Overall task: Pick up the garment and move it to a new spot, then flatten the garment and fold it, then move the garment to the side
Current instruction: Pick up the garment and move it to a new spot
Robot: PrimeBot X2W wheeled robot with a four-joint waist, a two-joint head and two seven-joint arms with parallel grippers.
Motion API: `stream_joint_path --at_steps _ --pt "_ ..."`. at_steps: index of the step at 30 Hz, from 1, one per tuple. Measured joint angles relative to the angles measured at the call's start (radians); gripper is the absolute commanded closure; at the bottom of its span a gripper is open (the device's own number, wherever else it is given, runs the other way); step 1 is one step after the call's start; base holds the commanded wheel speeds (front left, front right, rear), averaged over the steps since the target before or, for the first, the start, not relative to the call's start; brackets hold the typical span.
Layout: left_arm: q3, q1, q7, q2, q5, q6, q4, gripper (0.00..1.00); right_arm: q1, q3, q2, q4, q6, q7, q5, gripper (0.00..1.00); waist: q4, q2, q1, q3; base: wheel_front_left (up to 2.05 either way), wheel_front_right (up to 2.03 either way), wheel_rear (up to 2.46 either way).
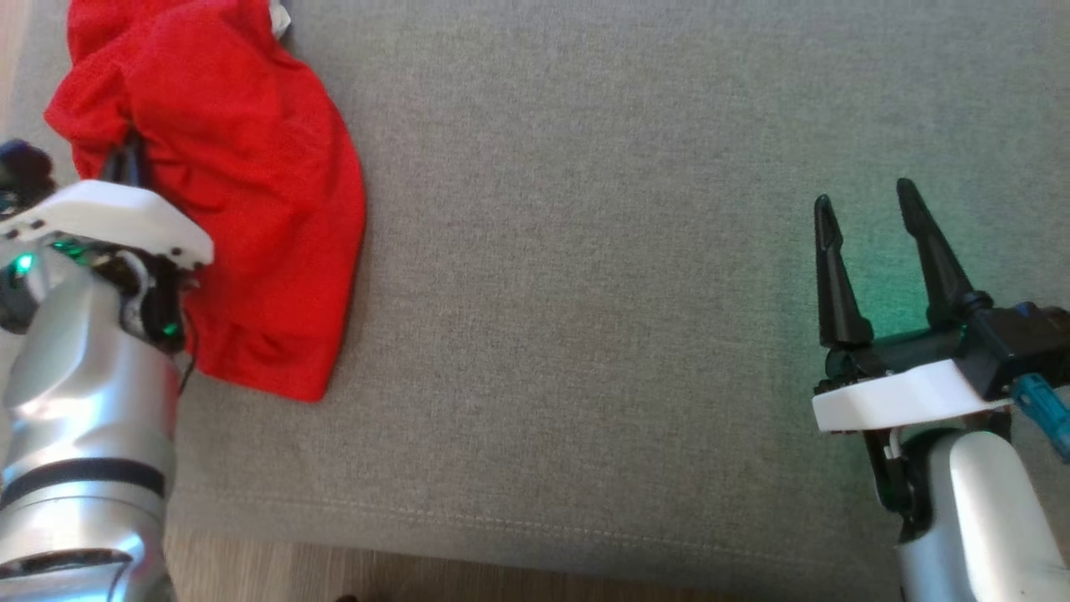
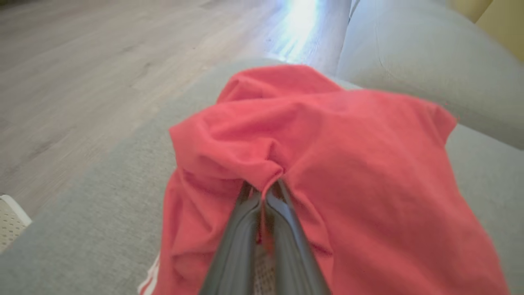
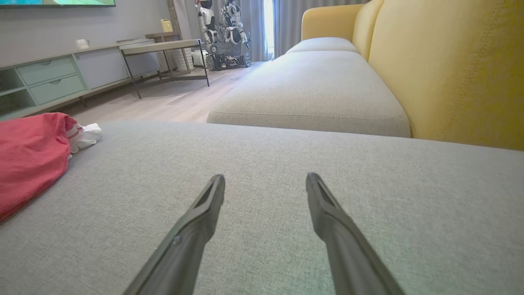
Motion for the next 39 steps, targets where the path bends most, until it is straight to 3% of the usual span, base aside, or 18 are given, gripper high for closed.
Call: stream_joint_path --at_steps 3,10,15,20,25,33,39 --pt "0.033 0.001 -0.010 0.012 -0.013 0.000 -0.045 1.00 0.000 0.006 0.000 0.022 0.000 -0.015 0.012 0.00 -0.003 0.0000 0.0000 -0.025 0.00 0.00 0.00" --pt "0.143 0.065 -0.012 0.016 0.028 0.020 -0.415 1.00 0.000 0.015 0.000 0.073 0.000 -0.053 0.056 0.00 -0.012 0.0000 0.0000 -0.095 0.00 0.00 0.00" --pt "0.192 0.142 -0.014 -0.016 0.077 0.017 -0.650 1.00 0.000 0.028 0.001 0.110 0.000 -0.078 0.092 0.00 -0.030 0.0000 0.0000 -0.157 0.00 0.00 0.00" --pt "0.177 0.142 -0.017 -0.053 0.108 0.007 -0.813 1.00 0.000 0.037 0.001 0.130 0.000 -0.096 0.110 0.00 -0.065 0.0000 0.0000 -0.184 0.00 0.00 0.00" --pt "0.096 0.140 -0.017 -0.083 0.134 -0.005 -0.891 1.00 0.000 0.039 0.001 0.143 0.000 -0.114 0.123 0.00 -0.103 0.0000 0.0000 -0.191 0.00 0.00 0.00" --pt "-0.163 0.118 0.038 -0.138 0.164 -0.016 -0.948 1.00 -0.013 0.042 0.001 0.156 0.000 -0.137 0.159 0.00 -0.199 0.0000 -0.0001 -0.177 0.00 0.00 0.00" --pt "-0.377 0.112 0.044 -0.143 0.106 0.042 -0.852 1.00 -0.066 0.053 0.001 0.151 0.000 -0.150 0.196 0.00 -0.292 0.0001 0.0000 -0.141 0.00 0.00 0.00"
